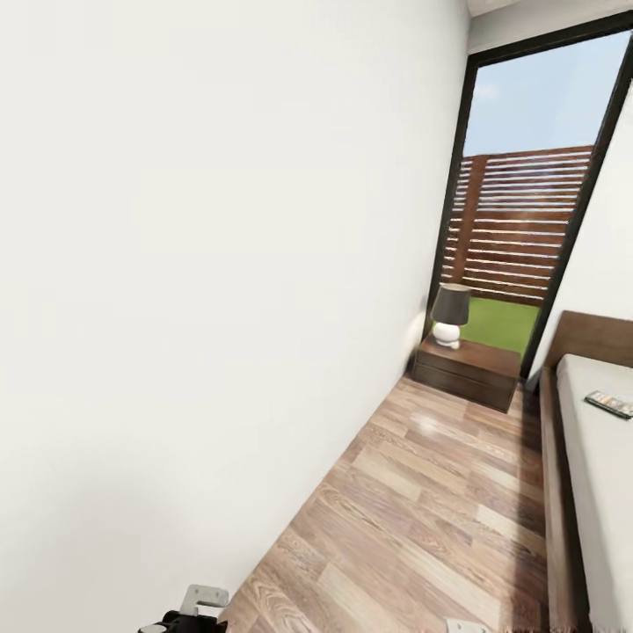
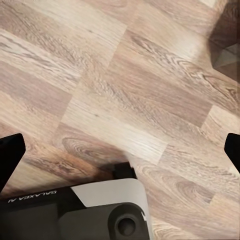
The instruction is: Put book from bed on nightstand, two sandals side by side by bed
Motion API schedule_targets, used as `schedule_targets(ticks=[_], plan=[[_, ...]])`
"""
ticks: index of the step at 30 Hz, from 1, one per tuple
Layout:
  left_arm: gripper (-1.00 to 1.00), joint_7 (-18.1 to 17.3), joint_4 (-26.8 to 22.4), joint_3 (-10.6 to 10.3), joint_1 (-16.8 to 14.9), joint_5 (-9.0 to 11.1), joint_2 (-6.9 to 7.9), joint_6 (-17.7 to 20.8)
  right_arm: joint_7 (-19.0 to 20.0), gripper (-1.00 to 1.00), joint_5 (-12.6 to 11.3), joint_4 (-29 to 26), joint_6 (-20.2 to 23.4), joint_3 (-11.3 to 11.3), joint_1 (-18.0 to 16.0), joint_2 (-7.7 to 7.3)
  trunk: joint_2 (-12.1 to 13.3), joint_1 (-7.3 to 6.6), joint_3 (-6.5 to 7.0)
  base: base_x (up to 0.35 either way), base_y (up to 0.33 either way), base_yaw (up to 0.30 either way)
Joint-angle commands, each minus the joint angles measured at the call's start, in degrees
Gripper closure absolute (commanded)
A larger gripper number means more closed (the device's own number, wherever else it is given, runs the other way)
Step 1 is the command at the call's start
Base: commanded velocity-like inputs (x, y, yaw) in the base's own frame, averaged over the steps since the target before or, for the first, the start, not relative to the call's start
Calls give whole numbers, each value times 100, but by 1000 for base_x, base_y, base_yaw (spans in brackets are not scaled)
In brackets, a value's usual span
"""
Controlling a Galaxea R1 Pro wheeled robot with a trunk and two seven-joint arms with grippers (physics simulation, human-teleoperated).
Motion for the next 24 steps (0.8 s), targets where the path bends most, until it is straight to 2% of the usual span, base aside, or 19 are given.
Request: schedule_targets(ticks=[1,24], plan=[[-100,-12,-5,-45,-3,59,6,3,-23,-100,-38,-11,22,-27,-3,6,-8,2,-7,0,0,-232],[-100,-2,-5,-53,0,56,8,-10,-23,-100,-39,-6,22,-35,-3,9,-8,2,50,0,0,-218]])
